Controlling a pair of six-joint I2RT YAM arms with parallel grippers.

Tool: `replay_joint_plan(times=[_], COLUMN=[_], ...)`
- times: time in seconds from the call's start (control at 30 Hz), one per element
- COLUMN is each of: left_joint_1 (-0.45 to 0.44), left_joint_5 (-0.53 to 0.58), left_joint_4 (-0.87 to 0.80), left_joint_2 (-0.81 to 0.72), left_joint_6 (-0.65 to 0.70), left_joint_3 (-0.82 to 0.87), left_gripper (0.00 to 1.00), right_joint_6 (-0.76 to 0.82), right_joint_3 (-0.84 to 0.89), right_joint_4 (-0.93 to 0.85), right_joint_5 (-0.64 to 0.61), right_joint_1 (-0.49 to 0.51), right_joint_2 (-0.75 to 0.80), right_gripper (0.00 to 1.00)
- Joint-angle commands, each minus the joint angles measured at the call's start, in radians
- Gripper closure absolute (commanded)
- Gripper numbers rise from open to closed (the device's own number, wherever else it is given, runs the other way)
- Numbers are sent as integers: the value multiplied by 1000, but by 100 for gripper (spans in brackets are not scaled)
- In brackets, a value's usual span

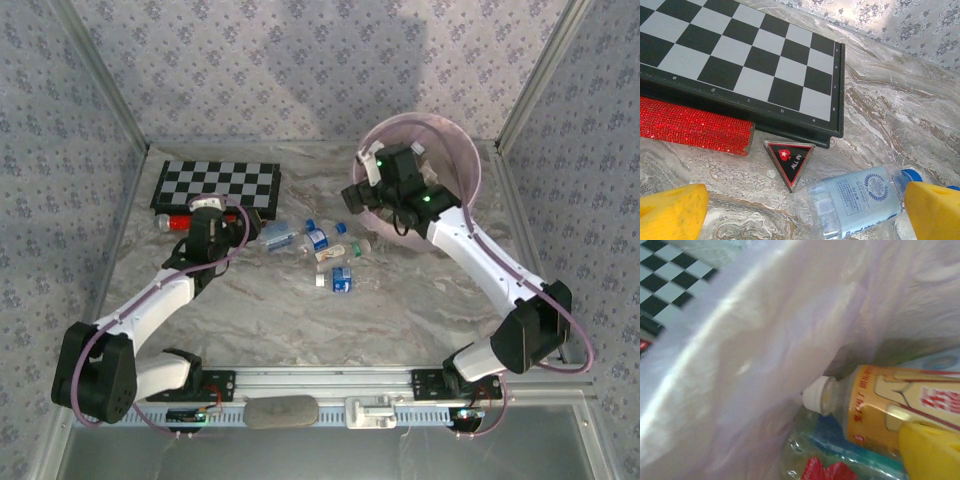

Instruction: Put the plastic bottles in the bin

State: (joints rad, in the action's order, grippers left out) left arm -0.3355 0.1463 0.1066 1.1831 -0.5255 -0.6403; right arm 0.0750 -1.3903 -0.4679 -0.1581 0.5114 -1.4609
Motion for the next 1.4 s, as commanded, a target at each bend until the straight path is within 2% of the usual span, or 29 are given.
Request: replay_joint_plan(times=[0.0,0.27,0.6,0.73,0.83,1.03,1.2,1.37], left_joint_1=[1,1,1,1,4,30,85,117], left_joint_5=[5,13,15,16,28,50,42,43], left_joint_4=[-4,-17,-10,-9,-11,-27,-35,-35], left_joint_2=[-29,-51,-47,-43,-48,-72,-109,-135], left_joint_6=[-8,-1,-4,-3,-2,5,-20,-37], left_joint_3=[-26,-15,-16,-21,-21,-19,-2,23], left_gripper=[0,0,0,0,0,0,0,0], right_joint_6=[5,-14,47,31,30,52,32,19], right_joint_3=[-43,-67,-169,-163,-135,-70,-40,-17], right_joint_4=[-13,29,11,-4,-25,-85,-172,-257], right_joint_5=[16,96,87,151,219,247,253,261], right_joint_1=[-46,-130,-120,-95,-47,121,222,271], right_joint_2=[-9,-29,54,94,118,130,60,-24], right_gripper=[1,1,1,1,1,1,1,1])
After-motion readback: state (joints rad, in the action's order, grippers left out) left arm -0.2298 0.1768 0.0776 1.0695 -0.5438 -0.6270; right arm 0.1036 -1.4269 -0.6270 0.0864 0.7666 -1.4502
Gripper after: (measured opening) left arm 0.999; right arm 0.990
